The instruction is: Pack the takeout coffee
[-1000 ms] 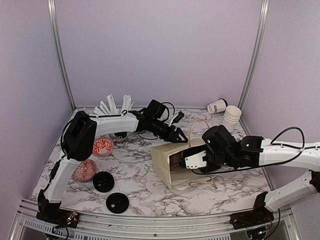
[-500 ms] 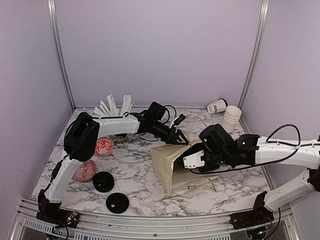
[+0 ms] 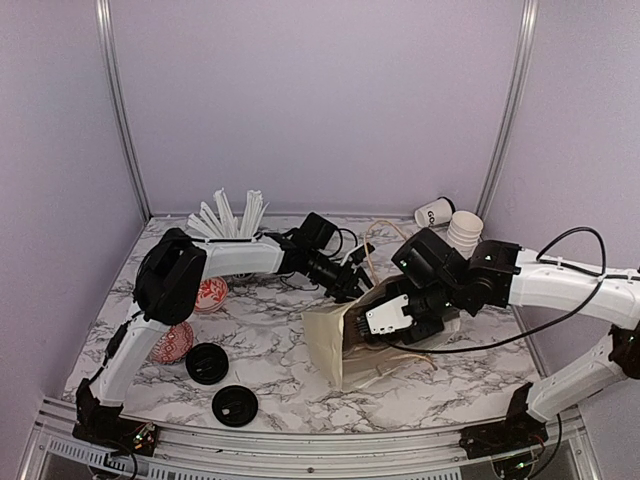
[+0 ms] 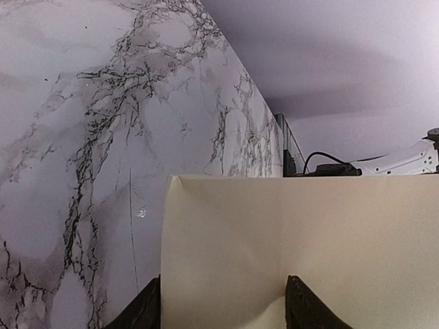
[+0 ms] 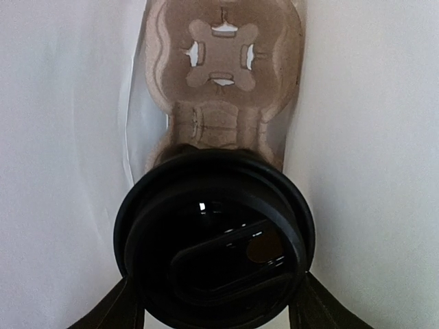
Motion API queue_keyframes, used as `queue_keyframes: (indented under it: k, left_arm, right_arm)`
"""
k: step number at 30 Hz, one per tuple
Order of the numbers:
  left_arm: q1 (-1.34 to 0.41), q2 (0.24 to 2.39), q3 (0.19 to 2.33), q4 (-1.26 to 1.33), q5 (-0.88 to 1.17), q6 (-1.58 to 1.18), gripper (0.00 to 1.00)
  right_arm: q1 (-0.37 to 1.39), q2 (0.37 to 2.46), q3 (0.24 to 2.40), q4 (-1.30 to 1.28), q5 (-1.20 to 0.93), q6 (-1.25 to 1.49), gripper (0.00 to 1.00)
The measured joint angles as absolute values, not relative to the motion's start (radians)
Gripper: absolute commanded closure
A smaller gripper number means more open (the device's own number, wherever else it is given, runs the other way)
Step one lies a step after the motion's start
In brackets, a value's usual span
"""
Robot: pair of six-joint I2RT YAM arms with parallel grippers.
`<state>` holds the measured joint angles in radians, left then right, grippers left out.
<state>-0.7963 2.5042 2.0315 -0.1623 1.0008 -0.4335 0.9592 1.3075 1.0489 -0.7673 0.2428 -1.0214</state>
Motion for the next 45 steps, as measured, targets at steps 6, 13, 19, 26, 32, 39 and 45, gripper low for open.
queue_keyframes:
  k: [6, 13, 19, 26, 32, 39, 45]
  left_arm:
    - [-0.809, 2.519, 2.013, -0.167, 1.053, -0.506, 0.36]
    - [-0.823, 2.519, 1.949, -0.167, 1.118, -0.542, 0.04]
    - [-0.812, 2.519, 1.945, -0.170, 1.089, -0.538, 0.01]
    - [-0.751, 2.506, 1.972, -0.173, 0.955, -0.535, 0.01]
    - [-0.686, 2.424, 1.982, -0.169, 0.815, -0.519, 0.01]
    - [-0.687, 2.257, 1.961, -0.171, 0.606, -0.437, 0.01]
    - [-0.689, 2.077, 1.914, -0.173, 0.463, -0.351, 0.01]
  right_arm:
    - [0.959, 1.362, 1.140, -0.888, 0.155, -1.014, 0.61]
    - [0.958, 1.405, 1.209, -1.001, 0.039, -1.005, 0.61]
    - [0.941, 1.421, 1.225, -1.020, -0.022, -0.995, 0.63]
    - [0.888, 1.417, 1.190, -0.969, -0.068, -0.999, 0.64]
    - [0.852, 1.386, 1.122, -0.879, -0.097, -1.000, 0.64]
    - [0.852, 1.399, 1.091, -0.796, -0.105, -0.999, 0.63]
    - [0.852, 1.516, 1.220, -0.857, -0.109, -0.981, 0.64]
